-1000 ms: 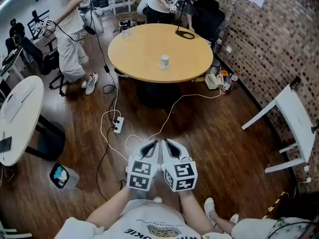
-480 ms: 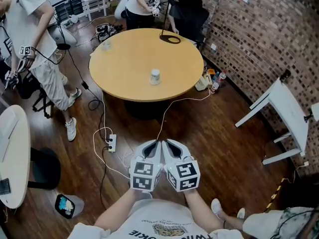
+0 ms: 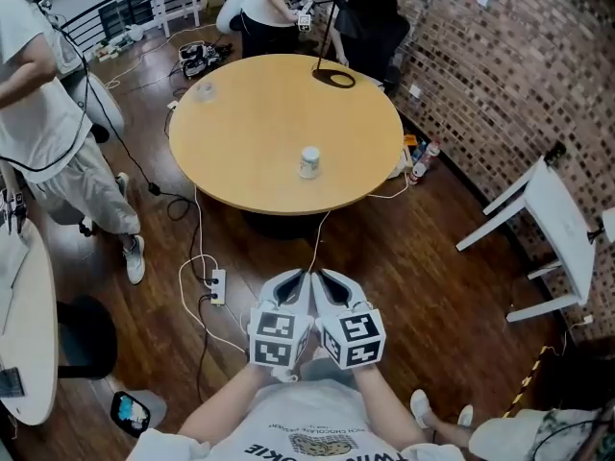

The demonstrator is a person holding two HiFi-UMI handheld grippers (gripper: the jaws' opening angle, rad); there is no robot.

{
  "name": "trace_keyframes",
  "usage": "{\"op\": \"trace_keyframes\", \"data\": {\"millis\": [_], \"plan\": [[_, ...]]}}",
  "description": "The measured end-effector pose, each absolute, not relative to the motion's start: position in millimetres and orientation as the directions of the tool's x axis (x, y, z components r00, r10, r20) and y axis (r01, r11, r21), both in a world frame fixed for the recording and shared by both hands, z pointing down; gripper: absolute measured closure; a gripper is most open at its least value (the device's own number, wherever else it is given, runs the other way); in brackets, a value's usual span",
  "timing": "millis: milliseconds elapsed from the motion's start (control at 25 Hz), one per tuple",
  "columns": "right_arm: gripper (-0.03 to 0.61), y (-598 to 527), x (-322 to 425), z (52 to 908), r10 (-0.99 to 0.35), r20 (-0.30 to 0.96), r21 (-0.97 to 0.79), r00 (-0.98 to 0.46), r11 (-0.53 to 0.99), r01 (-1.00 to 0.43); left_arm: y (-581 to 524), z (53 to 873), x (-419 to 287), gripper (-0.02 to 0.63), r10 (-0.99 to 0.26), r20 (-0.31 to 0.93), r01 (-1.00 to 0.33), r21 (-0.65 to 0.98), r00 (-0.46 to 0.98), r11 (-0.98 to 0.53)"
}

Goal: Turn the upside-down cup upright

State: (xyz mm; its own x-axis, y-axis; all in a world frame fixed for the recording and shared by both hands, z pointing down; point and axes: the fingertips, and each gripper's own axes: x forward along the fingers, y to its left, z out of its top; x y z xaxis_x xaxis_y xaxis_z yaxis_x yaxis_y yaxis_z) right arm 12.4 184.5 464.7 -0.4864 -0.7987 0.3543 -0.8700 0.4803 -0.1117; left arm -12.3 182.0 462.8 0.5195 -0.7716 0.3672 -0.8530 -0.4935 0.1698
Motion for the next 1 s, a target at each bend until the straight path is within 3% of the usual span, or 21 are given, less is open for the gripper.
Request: {"op": "trace_keyframes", "data": {"millis": [1000], "plan": [[0.535,-102.7,48.7,478.8,-0.664,0.350,-0.216,-0.661,0.629,-0.746,-96.7,472.5,20.1,0.607,-0.847,0.435,-0.949,0.077,0.307,-0.305]]}}
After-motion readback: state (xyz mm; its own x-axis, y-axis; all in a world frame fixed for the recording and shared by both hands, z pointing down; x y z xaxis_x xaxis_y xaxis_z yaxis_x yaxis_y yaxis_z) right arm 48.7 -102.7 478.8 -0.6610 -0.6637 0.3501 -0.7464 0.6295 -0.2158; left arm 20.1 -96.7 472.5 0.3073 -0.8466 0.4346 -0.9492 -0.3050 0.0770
